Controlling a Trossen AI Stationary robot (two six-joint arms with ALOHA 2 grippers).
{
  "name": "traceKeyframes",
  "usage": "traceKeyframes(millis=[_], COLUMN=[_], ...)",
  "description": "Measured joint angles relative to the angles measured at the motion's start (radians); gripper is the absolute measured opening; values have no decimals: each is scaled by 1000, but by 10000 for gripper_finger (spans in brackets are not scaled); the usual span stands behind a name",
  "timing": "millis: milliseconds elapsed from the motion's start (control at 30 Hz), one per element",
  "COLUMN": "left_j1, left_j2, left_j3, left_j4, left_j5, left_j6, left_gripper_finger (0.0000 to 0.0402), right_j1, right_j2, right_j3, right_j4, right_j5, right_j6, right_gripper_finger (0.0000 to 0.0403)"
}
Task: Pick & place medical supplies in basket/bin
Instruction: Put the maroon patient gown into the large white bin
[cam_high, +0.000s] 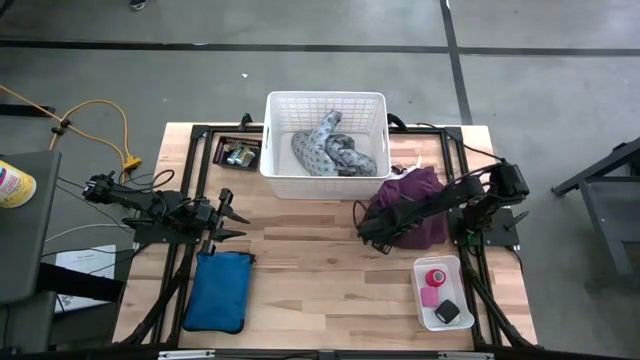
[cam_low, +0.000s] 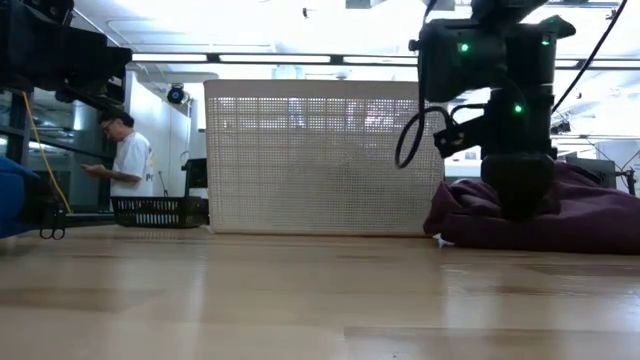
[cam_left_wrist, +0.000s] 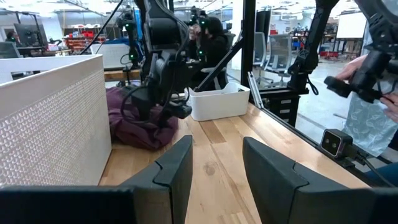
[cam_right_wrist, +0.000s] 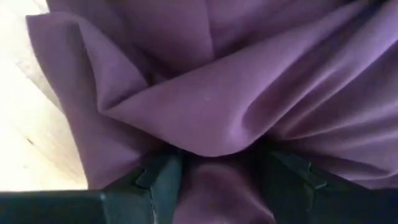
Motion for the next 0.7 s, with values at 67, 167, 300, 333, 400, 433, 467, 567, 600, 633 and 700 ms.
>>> traceKeyframes(millis=[67,167,300,333,400,433,467,567,600,633,700], left_j1=[0,0,0,0,0,0,0,0,0,0,0], left_j2=[0,0,0,0,0,0,0,0,0,0,0], left_j3=[0,0,0,0,0,0,0,0,0,0,0], left_j4=[0,0,0,0,0,0,0,0,0,0,0], left_j5=[0,0,0,0,0,0,0,0,0,0,0], left_j6=[0,0,0,0,0,0,0,0,0,0,0], left_gripper_finger=[135,135,135,135,135,135,135,135,135,135,135], right_j1=[-1,-1,-1,-1,0,-1,-1,0,1,3,16], right_j2=[-3,-2,-3,-9,-31,-49,-67,-134,-155,-171,-196], right_j3=[-20,-25,-25,-26,-30,-31,-32,-32,-32,-31,-31], right_j4=[28,33,33,33,31,31,30,24,26,30,32], right_j5=[-7,-7,-3,1,4,4,6,18,19,20,24], right_j6=[0,-1,-2,-3,-19,-26,-29,-29,-29,-30,-42], right_gripper_finger=[193,193,193,193,193,193,193,193,193,193,193])
